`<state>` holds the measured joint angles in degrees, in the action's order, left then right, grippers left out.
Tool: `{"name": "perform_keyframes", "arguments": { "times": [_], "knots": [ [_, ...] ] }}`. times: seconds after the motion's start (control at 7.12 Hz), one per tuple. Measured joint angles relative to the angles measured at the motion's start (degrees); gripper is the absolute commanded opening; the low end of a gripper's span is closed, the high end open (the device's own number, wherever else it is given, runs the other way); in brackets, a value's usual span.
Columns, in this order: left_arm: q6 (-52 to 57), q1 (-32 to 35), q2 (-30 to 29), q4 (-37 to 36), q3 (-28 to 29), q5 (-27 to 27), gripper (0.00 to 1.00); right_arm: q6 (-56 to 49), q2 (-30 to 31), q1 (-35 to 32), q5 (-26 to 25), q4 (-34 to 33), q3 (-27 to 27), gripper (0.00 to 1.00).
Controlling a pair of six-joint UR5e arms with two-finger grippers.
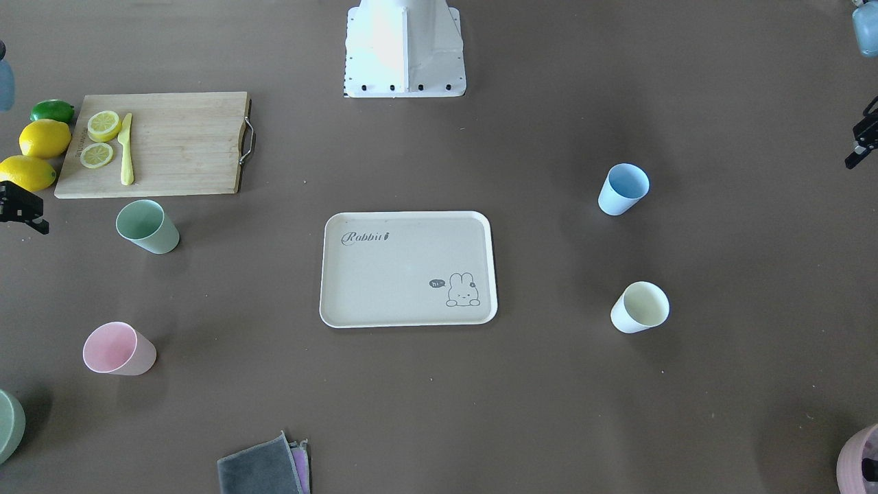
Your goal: Place all cups on tray
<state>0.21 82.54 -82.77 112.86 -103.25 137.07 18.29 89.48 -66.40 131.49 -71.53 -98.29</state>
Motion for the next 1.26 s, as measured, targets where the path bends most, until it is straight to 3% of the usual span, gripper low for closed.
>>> {"name": "perform_keyframes", "arguments": {
  "times": [0.56,1.26],
  "knots": [
    [-0.67,0.01,0.16,0.56,0.2,-0.15,0.98,1.05,-0.12,2.17,-0.22,3.64,-0.13,1.0],
    [-6.4,-0.04,-0.24,0.76,0.0,-0.07,0.98,14.87,-3.27,7.84,-0.82,3.69,-0.36,1.0]
  ]
}}
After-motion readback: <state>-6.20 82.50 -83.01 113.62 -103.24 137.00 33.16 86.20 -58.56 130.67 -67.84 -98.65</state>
